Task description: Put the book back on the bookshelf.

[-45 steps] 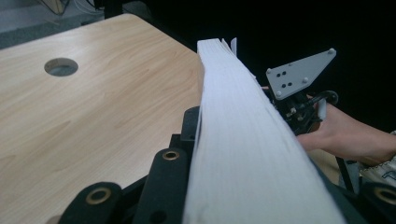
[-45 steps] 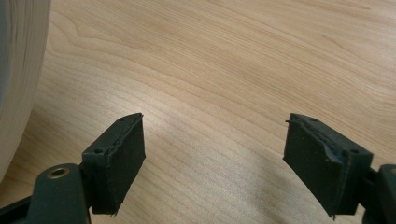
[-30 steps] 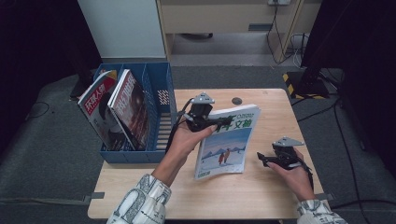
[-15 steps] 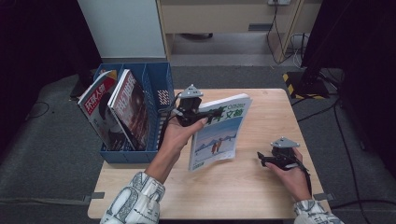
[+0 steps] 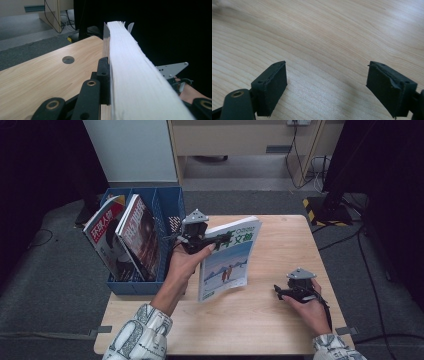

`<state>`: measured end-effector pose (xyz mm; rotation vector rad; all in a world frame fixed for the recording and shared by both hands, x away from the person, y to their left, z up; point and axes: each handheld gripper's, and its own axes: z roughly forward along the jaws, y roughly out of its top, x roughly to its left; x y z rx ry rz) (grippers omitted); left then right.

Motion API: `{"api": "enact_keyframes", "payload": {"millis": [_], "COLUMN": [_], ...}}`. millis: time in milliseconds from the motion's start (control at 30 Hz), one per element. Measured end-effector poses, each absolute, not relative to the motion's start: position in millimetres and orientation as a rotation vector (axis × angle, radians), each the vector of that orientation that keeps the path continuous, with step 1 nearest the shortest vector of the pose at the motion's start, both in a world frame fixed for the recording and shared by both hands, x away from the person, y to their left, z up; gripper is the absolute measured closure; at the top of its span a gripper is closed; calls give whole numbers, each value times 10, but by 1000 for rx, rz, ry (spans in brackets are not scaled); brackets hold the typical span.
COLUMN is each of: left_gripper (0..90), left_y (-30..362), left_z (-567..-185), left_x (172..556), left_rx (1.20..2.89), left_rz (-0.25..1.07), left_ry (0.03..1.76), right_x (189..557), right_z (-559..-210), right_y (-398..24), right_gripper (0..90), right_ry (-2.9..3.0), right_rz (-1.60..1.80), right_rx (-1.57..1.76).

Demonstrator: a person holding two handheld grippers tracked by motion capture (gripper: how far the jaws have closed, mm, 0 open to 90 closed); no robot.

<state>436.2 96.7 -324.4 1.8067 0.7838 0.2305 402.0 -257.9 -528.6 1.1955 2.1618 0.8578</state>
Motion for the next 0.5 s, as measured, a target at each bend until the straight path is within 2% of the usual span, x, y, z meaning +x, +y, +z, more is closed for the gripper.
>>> {"api": "enact_keyframes", "payload": {"millis": [500], "left_gripper": [734], "left_y": [1157], "left_z": [-3224], "left_x": [4317], "left_rx": [1777], "left_rz": [258], "left_ry": [794], "right_x": [4040], "right_z": [-5325], "right_y": [-2561], "right_gripper": [147], "right_ry": [2197], "right_rz": [843], "right_rx": [1216]}}
